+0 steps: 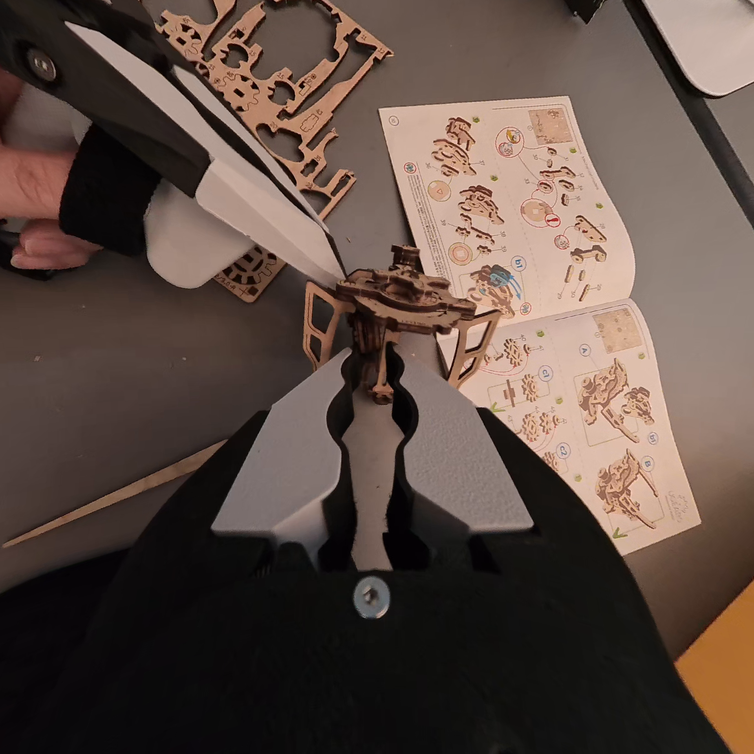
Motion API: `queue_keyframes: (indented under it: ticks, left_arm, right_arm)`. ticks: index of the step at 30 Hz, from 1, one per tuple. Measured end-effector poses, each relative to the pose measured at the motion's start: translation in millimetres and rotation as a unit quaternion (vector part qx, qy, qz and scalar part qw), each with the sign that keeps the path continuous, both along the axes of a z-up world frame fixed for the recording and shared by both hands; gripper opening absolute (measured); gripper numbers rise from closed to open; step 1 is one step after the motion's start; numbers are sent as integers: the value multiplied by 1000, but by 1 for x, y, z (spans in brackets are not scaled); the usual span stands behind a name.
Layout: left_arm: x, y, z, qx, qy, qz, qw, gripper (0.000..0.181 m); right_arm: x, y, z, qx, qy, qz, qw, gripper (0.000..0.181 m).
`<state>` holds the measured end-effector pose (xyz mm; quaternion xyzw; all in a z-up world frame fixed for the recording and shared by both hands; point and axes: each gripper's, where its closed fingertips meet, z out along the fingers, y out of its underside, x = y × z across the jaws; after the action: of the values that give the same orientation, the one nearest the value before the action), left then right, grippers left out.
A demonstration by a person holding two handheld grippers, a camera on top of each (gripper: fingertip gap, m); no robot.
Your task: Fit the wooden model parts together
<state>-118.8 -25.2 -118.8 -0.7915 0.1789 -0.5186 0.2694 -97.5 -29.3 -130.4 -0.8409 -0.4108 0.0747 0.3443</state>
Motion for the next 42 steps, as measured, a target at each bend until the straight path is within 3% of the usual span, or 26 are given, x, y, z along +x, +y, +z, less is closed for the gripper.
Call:
queue_keyframes:
  ticks: [1, 4, 10, 18, 25, 28, 34, 42]
  left_arm:
    - [-1, 1, 0, -7, -6, 1, 1000, 0]
    - [-2, 2, 0, -22, -17, 2, 1000, 0]
    - [0, -1, 0, -18, -15, -5, 1000, 0]
    - [-1, -1, 0, -24, -18, -4, 1000, 0]
    - [0, -2, 1, -32, -28, -8, 999, 0]
    - [1, -4, 2, -34, -31, -10, 999, 0]
    - [1, -4, 3, -31, -32, -10, 999, 0]
    - [1, -5, 4, -29, -34, -15, 999, 0]
  right_arm:
    - [1, 1, 0, 0, 4, -2, 1000, 14]
    - [2, 1, 1, -3, 17, -5, 1000, 18]
    - [-2, 2, 8, -2, 71, -2, 998, 9]
    - [-6, 1, 10, -31, 134, -6, 990, 17]
    - [-13, -2, 16, -96, 245, -1, 965, 22]
    - [-13, -2, 19, -121, 286, -2, 950, 13]
    - [-12, -4, 14, -145, 288, -9, 947, 21]
    - [-9, -4, 12, -144, 283, -20, 948, 15]
